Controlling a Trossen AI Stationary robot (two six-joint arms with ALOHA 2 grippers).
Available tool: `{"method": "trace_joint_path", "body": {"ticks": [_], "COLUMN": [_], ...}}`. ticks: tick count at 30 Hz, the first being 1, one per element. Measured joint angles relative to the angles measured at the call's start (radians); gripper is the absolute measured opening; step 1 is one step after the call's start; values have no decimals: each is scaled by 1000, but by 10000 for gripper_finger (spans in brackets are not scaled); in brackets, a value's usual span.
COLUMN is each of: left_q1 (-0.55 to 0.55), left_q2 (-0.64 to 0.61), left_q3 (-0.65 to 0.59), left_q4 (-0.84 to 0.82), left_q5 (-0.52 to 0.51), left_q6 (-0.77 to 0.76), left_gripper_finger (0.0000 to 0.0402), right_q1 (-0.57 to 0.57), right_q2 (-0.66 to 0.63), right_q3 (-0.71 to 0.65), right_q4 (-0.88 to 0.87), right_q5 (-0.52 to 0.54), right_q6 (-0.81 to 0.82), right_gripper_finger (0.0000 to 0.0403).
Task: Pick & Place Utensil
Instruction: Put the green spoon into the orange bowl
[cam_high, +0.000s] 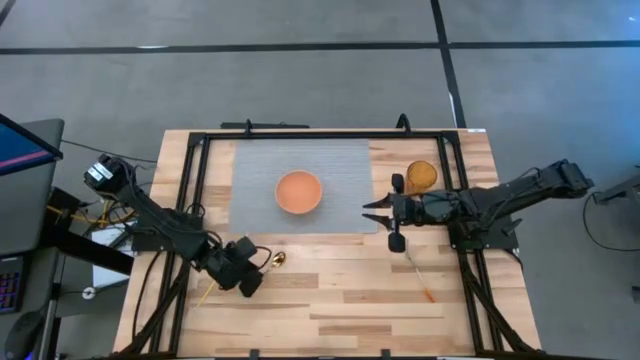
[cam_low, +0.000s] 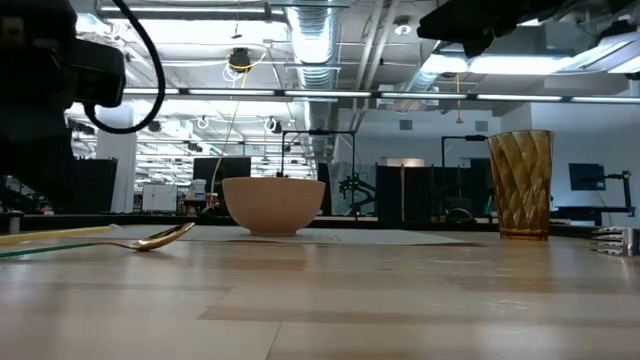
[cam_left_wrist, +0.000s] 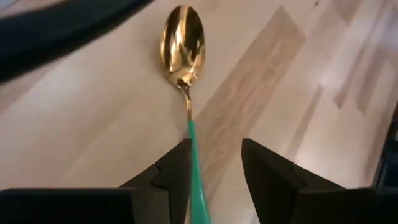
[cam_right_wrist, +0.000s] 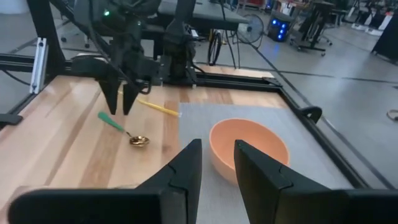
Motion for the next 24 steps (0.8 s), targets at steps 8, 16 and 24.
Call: {"method": "trace_joint_path", "body": {"ticks": [8,16,24], "left_q1": [-19,-34,-60], "left_q2": [200,277,280], "left_q3": [7,29,24], "left_q4": [63,86,70], "left_q5": [-45,-126,-139], "left_q6": [22,30,75], "left_gripper_finger": [152,140,25], "right_q1": [0,0,0], "right_q2": [0,0,0], "right_q3": [0,0,0], "right_q4": [3,4,4], "right_q5": [0,0,0], "right_q6": [-26,-26,-26], "right_gripper_finger": [88,88,88]}}
